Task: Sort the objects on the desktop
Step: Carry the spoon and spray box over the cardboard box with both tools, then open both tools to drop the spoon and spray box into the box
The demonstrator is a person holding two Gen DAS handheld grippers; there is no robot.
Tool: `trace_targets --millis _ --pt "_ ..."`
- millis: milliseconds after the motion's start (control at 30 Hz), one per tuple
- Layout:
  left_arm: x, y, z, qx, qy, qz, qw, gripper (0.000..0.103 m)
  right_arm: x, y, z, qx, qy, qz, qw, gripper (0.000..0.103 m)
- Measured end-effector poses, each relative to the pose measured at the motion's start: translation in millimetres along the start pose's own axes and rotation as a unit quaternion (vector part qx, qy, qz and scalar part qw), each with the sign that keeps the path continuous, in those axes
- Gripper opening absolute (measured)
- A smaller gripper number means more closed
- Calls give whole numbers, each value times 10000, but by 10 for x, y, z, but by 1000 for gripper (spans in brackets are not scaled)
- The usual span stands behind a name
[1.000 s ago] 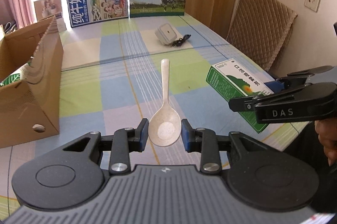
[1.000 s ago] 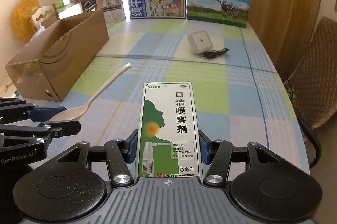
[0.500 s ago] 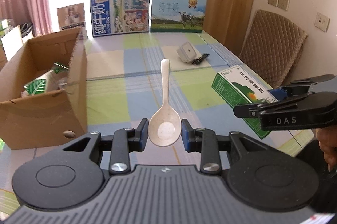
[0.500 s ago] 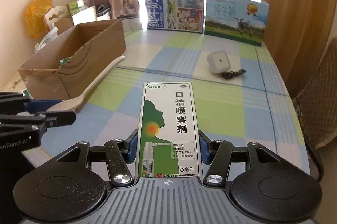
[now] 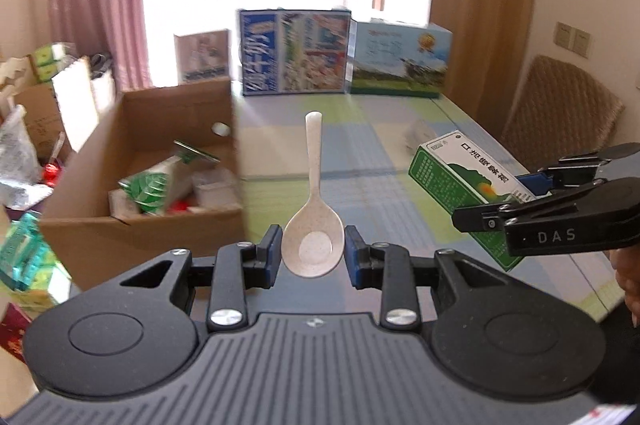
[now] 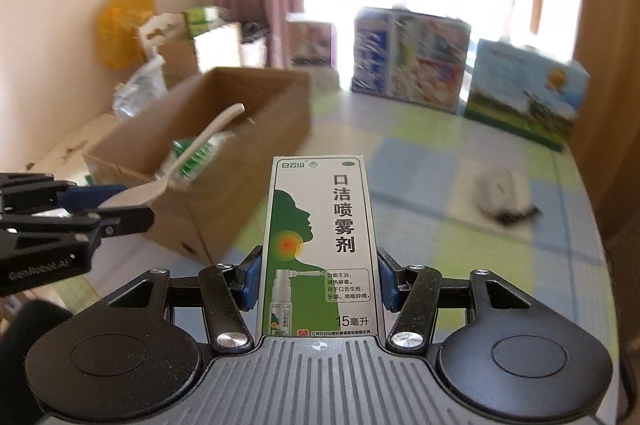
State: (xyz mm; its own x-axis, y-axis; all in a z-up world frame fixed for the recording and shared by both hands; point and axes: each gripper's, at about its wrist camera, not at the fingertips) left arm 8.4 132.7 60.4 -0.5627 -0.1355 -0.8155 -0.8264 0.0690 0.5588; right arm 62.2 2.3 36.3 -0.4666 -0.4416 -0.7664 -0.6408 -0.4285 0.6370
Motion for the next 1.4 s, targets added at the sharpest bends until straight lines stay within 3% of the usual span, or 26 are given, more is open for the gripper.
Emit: trace_targets --millis 267,500,967,1033,1300,1333,1400 --pt "-344 34 615 -571 74 -275 9980 27 -729 -408 399 -490 272 -349 9978 53" --pt "-625 -90 1095 -888 118 -392 9952 27 -1107 -890 718 -762 439 -337 9956 53" --pt "-659 -623 1655 -967 346 -190 9945 29 -1278 -1495 879 -872 470 -81 9950 53" --pt "-645 -620 1698 -1030 320 -214 9939 34 -1272 -1542 872 -897 436 -51 9950 53" --pt "-571 -408 1782 -1010 583 -331 9926 34 -1280 -1661 877 -1033 246 -6 9944 53" --pt "-570 -393 1788 -1010 598 -338 9925 35 -1287 -1660 872 -1066 203 -67 9941 53" --pt "-561 -377 1786 -1025 622 -326 9922 35 -1308 -1644 856 -1099 136 -147 9937 65"
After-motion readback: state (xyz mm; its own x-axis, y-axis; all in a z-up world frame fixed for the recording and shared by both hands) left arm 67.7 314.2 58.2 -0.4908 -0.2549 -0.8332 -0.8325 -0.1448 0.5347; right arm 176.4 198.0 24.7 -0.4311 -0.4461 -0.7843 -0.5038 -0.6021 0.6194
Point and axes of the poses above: each gripper's, at about its wrist camera, not at the fingertips, and y roughly against the way its jaws point, z to its left, x to its underside, and after that the axes turned 9 degrees about y, right-handed
